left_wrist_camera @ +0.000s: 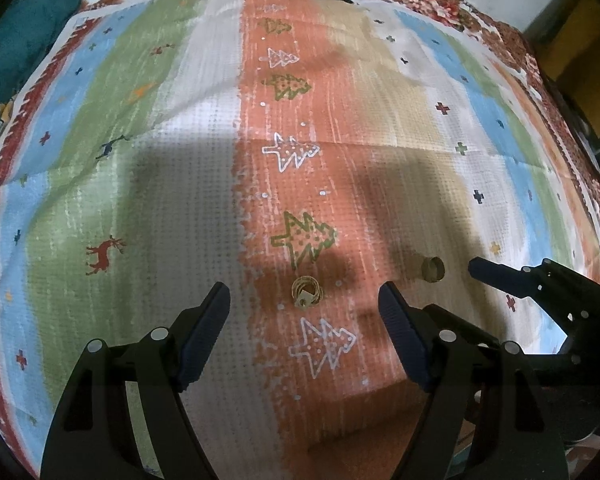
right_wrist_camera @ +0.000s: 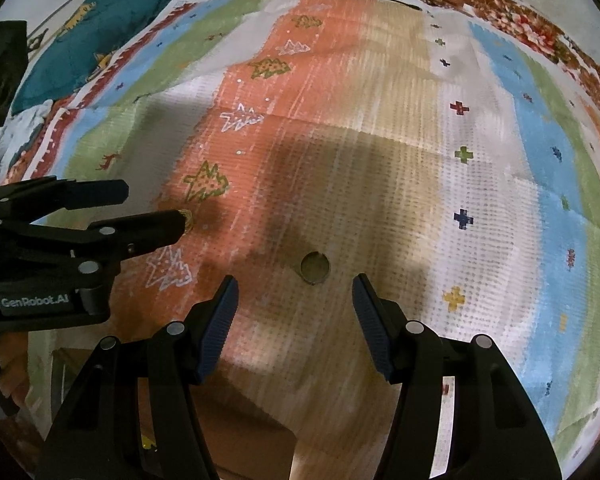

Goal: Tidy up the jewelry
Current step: 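Close the left tool on the gold charm while the right tool pinches the gold ring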

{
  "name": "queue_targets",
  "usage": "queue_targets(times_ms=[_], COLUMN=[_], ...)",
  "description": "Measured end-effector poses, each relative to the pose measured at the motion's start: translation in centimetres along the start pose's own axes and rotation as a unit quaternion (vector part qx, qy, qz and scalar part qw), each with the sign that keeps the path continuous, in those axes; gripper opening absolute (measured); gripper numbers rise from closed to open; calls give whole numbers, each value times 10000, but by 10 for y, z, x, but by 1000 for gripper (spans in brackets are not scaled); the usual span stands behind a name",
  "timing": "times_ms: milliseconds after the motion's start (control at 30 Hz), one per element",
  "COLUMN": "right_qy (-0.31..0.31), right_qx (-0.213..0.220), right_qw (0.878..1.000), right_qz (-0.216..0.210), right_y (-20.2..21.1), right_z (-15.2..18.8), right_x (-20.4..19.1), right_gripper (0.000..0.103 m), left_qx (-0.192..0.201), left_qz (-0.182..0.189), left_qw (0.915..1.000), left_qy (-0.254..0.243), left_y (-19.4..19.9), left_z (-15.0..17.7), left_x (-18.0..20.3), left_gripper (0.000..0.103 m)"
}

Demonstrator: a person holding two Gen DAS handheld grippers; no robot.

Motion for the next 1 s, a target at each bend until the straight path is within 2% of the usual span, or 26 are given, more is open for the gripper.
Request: queue_targets(times_ms=[200,300,433,567,600,633,700,867,1000], right_qy=[72,74,75,53,57,59,42,24,45], right_qx=[-30,-43,-136,-229,-229,-229,-232,-246,-261], right_qw=[10000,9999,9998,9996,9996,9996,9996,9996,9996], right_qz=[-30,-81,-135,-135,-134,-130,-139,-112,-113], right_y=[-8,-11,-17,-24,-24,-25,-25,-25,-25], right_z=[-4,-5,-6,-5,-6,-6,-6,-5,-5], right_x=[-2,-1,-1,0,1,1,2,5,5], right_gripper=[59,56,47,40,39,35,30,20,19], left_qx=[-140,-266,-473,-521,-527,-544,-559,-571,-533], left_qz=[49,156,238,212,205,179,162,-13,-243], left_qw=[9998,9994,9984,9983,9983,9982,9982,9983,9980], left_qy=[100,156,177,139,140,156,129,-86,-226], left_y=[-10,-15,-23,-26,-26,-27,-27,-30,-31], left_z=[-2,-3,-1,-2,-2,-3,-3,0,2], left_x=[-1,0,1,1,1,0,1,6,6], left_gripper=[74,68,56,53,48,44,41,40,30])
Point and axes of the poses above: each gripper's, at about its wrist camera, not at the fingertips, and y roughly against the way its jaws point, x to its right, z to its underside, the point moved 7 cm from there along -y, roughly the way its jaws point, and after that the axes turned 9 degrees about -z, right-handed, at the moved point
